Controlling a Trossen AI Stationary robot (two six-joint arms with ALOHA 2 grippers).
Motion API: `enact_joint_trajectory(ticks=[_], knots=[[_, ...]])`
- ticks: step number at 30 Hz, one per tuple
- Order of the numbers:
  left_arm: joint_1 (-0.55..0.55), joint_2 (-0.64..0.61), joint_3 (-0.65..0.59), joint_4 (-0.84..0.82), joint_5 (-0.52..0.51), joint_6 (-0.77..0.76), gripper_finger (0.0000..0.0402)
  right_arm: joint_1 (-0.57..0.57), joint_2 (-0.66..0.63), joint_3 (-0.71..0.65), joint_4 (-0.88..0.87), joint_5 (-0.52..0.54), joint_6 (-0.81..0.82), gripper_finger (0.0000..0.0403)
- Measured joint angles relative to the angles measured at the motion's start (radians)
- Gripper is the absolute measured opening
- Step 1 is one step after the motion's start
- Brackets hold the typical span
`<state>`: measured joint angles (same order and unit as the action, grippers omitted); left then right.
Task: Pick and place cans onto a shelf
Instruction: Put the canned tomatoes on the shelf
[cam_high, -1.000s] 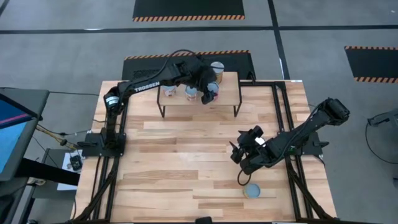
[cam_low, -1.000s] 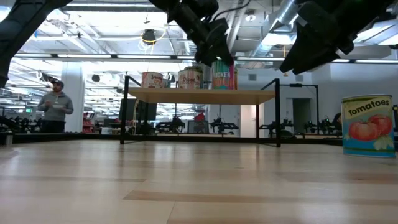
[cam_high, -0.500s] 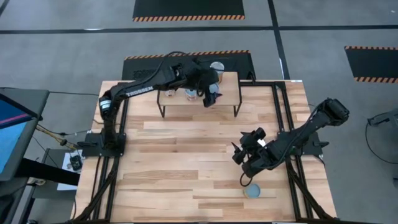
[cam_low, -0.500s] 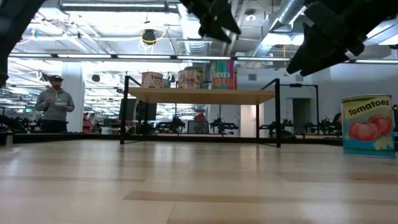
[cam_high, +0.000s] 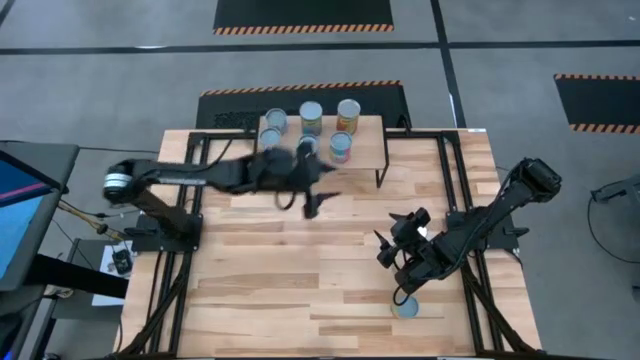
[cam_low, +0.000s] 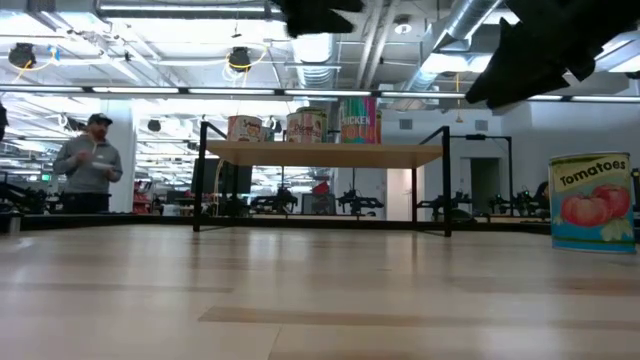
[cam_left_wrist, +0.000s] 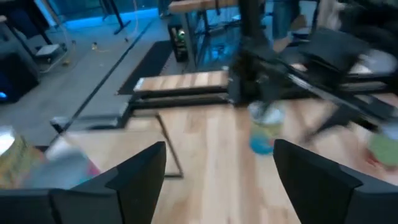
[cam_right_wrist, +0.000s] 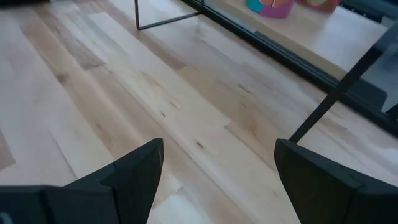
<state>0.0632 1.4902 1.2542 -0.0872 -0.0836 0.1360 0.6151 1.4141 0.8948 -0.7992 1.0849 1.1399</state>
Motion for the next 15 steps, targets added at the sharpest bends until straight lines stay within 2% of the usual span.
enact_joint_trajectory(ticks=[7,9,12,15], knots=[[-0.197,-0.191,-0.388,0.238,-0.202,-0.065,0.0271,-0.002,-0.002,0.005,0.021,0.009,-0.138,0.0329],[-0.241,-0.207,-0.468,0.313,-0.247,-0.085,0.0270,-0.006,-0.007,0.027,-0.001,-0.045,-0.143,0.0329],[-0.289,-0.213,-0.562,0.394,-0.284,-0.120,0.0270,-0.020,-0.011,0.084,-0.073,-0.188,-0.133,0.0329],[-0.309,-0.213,-0.631,0.453,-0.307,-0.152,0.0270,-0.029,-0.012,0.149,-0.220,-0.267,-0.060,0.0329]])
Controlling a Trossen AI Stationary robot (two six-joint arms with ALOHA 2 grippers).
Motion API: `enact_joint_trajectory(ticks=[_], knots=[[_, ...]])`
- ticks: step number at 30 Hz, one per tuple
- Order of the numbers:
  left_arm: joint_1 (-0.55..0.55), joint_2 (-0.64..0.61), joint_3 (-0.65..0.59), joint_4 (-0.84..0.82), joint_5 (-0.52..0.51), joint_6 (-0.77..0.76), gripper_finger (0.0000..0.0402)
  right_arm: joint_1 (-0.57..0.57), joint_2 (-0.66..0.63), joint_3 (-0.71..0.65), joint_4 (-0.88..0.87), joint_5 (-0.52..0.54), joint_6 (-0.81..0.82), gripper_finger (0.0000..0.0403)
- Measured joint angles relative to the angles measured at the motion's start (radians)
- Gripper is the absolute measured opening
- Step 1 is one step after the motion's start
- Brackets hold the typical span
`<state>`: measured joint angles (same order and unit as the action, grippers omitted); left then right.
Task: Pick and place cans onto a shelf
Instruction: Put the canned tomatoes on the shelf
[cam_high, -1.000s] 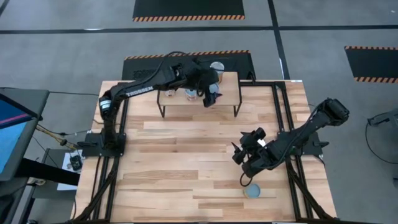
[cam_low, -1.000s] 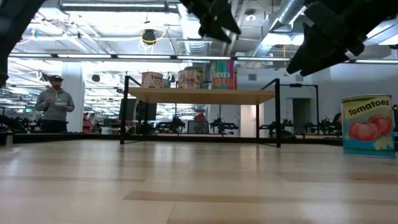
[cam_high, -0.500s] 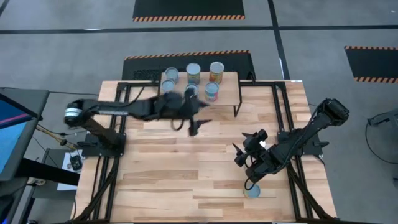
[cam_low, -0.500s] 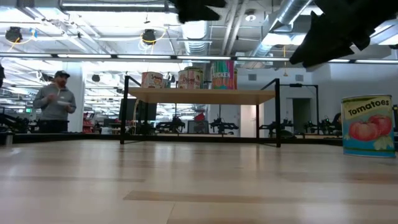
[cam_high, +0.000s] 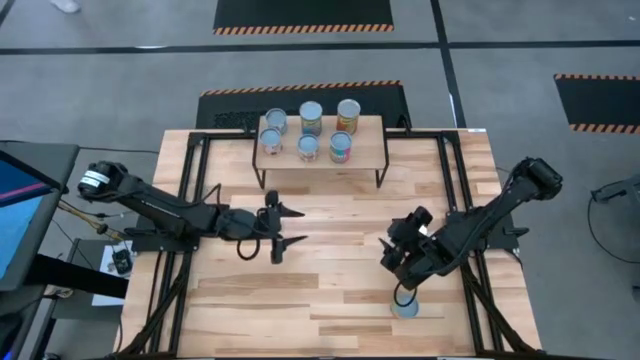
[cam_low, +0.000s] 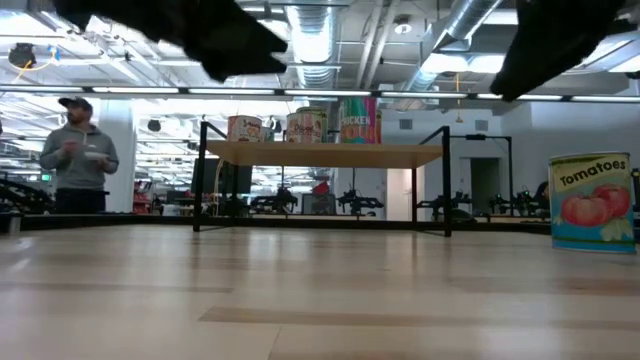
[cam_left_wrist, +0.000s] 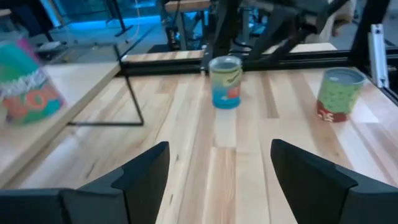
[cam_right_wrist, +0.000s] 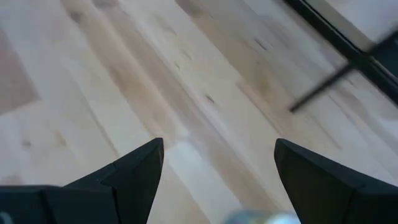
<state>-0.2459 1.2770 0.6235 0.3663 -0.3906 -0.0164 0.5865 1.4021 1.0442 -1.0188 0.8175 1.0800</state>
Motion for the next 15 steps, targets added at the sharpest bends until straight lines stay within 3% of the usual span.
enact_joint_trajectory(ticks=[6,11,15], knots=[[-0.003,0.000,-0.069,0.075,-0.009,-0.047,0.0270,-0.002,-0.001,0.006,-0.306,-0.080,0.173,0.0330],[-0.003,0.000,-0.072,0.084,-0.005,-0.048,0.0270,0.000,-0.007,-0.065,-0.297,-0.184,0.215,0.0359],[-0.003,0.000,-0.072,0.103,-0.003,-0.048,0.0270,0.010,-0.047,-0.087,-0.302,-0.207,0.233,0.0395]])
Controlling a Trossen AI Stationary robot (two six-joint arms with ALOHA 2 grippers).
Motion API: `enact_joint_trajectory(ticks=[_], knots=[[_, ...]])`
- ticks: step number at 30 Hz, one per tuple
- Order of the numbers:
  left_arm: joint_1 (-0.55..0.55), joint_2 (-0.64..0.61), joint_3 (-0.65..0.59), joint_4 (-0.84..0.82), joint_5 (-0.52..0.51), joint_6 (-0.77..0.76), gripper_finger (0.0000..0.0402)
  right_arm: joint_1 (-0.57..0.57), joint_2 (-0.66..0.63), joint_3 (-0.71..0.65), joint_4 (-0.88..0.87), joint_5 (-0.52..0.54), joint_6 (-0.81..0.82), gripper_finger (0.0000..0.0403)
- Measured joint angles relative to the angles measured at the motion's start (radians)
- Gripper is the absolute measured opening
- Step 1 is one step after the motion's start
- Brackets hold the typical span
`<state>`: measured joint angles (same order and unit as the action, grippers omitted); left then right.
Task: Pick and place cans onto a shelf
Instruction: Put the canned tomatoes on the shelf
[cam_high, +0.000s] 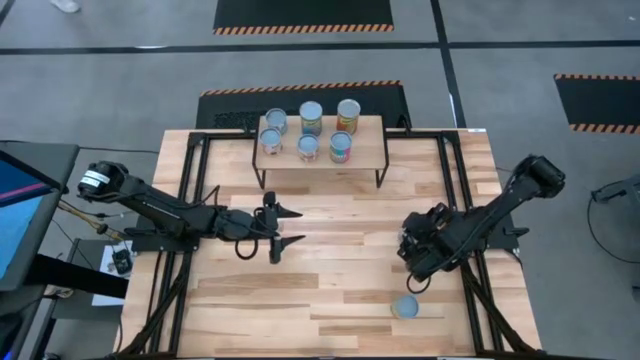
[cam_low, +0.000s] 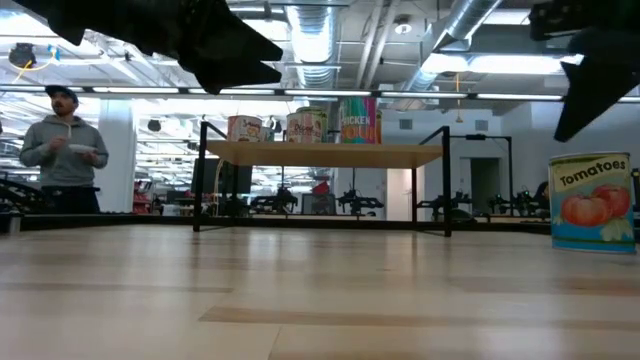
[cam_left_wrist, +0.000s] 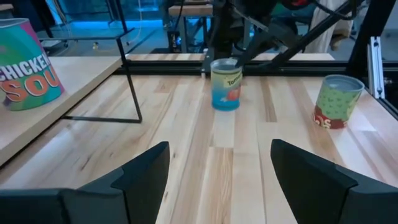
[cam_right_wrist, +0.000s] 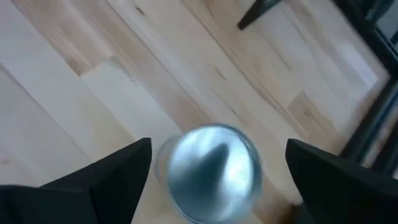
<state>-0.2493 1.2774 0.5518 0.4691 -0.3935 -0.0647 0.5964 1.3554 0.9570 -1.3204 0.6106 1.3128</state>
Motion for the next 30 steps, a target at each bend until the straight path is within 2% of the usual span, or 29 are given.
enact_joint_trajectory(ticks=[7,11,14,25,30], knots=[[0.000,0.000,0.000,-0.003,0.000,0.000,0.0270,0.013,-0.173,-0.107,0.035,-0.046,0.043,0.0398],[0.000,0.000,0.000,-0.005,0.001,-0.001,0.0270,0.013,-0.295,-0.216,0.161,-0.060,0.067,0.0399],[0.000,0.000,0.000,-0.007,0.001,-0.003,0.0270,0.012,-0.340,-0.283,0.277,-0.062,0.047,0.0399],[0.000,0.000,0.000,-0.007,-0.024,-0.010,0.0270,0.011,-0.265,-0.334,0.316,-0.066,0.042,0.0398],[0.000,0.000,0.000,-0.007,-0.031,-0.012,0.0270,0.010,-0.235,-0.334,0.324,-0.090,0.025,0.0366]])
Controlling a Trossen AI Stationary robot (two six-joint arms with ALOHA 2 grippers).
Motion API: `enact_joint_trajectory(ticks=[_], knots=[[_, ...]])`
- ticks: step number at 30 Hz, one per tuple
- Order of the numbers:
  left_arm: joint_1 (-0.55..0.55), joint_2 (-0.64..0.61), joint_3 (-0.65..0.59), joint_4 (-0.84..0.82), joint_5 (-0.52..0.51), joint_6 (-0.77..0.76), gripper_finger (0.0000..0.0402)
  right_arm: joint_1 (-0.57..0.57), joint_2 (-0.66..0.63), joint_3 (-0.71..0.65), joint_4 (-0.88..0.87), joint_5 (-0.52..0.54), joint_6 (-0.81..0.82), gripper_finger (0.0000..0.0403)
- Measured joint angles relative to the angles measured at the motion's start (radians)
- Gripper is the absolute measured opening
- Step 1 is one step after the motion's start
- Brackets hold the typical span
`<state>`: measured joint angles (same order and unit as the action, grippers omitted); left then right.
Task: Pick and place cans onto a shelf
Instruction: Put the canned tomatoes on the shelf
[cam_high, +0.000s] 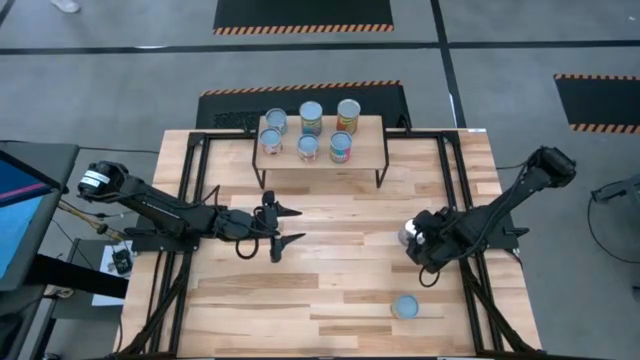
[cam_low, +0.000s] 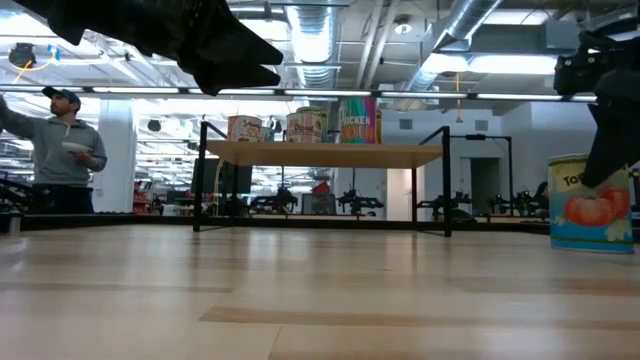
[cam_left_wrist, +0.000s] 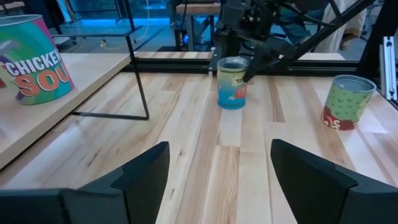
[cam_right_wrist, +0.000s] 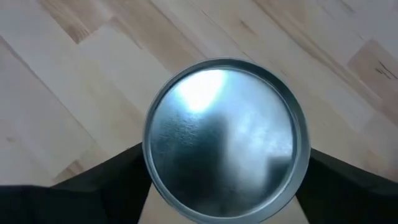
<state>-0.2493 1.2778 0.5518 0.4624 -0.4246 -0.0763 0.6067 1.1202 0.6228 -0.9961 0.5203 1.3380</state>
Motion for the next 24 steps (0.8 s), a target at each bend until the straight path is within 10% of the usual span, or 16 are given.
enact_joint_trajectory(ticks=[12,24], knots=[[0.001,0.000,0.000,-0.001,-0.004,-0.012,0.0270,-0.054,-0.072,0.061,0.016,0.018,-0.117,0.0308],[0.016,0.000,0.000,0.000,-0.009,-0.018,0.0270,-0.412,-0.087,0.477,-0.002,0.084,-0.813,0.0312]])
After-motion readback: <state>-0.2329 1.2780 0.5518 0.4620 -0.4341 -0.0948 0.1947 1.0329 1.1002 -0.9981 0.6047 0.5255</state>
